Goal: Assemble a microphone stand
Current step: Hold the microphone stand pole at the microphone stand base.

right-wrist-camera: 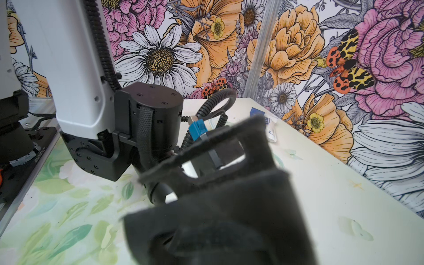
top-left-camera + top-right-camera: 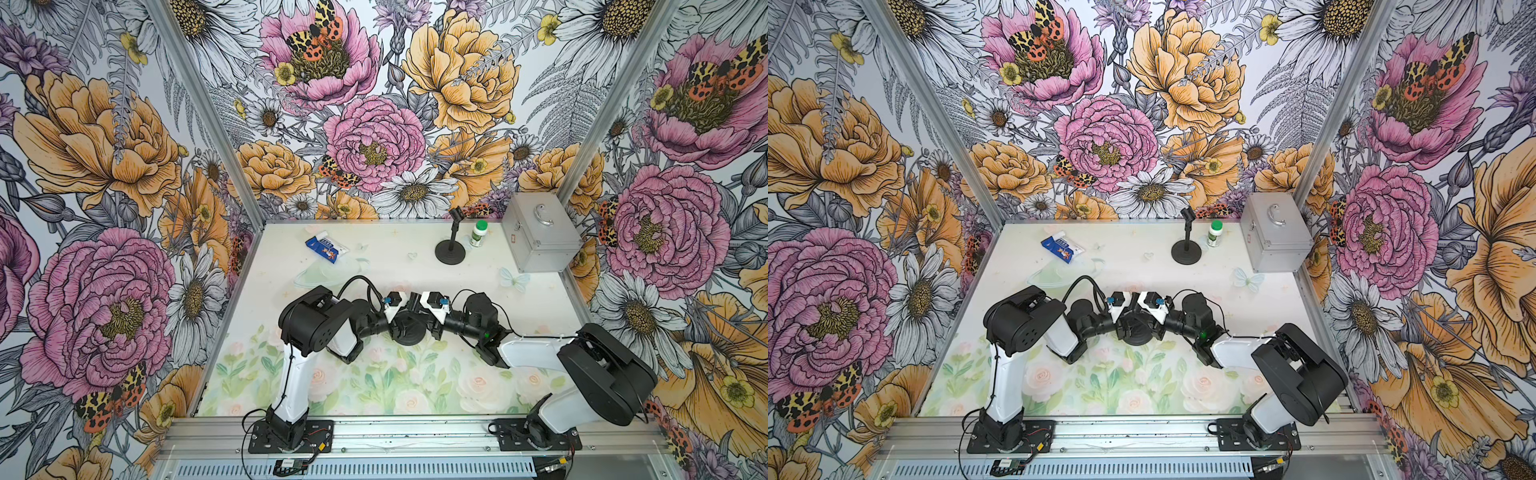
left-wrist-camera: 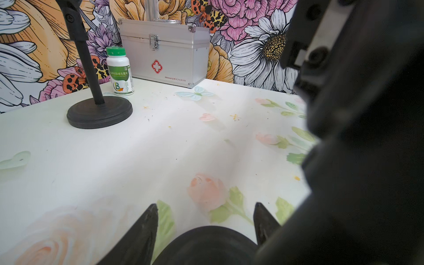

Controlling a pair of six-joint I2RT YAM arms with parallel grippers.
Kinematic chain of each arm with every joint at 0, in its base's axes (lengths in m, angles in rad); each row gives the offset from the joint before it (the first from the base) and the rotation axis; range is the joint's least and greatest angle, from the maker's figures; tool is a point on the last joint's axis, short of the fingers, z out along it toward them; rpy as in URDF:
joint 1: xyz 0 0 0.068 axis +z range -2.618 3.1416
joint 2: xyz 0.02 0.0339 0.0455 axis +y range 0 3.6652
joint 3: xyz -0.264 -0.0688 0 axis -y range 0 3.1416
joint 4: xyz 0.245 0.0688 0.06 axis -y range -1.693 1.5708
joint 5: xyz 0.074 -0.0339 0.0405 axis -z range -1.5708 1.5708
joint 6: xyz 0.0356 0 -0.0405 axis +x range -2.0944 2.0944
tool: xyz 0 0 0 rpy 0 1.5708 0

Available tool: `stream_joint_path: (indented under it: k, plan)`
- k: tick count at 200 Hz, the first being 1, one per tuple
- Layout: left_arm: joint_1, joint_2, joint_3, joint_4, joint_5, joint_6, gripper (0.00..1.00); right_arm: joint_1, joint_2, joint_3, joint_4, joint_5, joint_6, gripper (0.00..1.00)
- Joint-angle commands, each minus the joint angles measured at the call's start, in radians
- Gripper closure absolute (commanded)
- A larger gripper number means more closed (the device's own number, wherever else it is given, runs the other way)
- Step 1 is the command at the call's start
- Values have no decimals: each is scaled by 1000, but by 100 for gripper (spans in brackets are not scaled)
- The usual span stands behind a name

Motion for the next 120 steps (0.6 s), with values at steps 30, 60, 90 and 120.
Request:
stream_joint_path:
  k: [30, 60, 90, 120]
  plan:
    - [-1, -9, -10, 22, 6, 27, 39, -13, 16, -13, -162, -21, 35, 100]
    - [-21, -64, -10, 22, -7, -10, 42, -13, -28, 64, -379, -5, 9, 100]
    - [-19, -25, 27, 21, 31, -66, 47, -14, -72, 118, -541, 23, -13, 100]
    - [-49, -23, 29, 21, 40, -49, 49, -16, -90, 159, -671, 46, -38, 100]
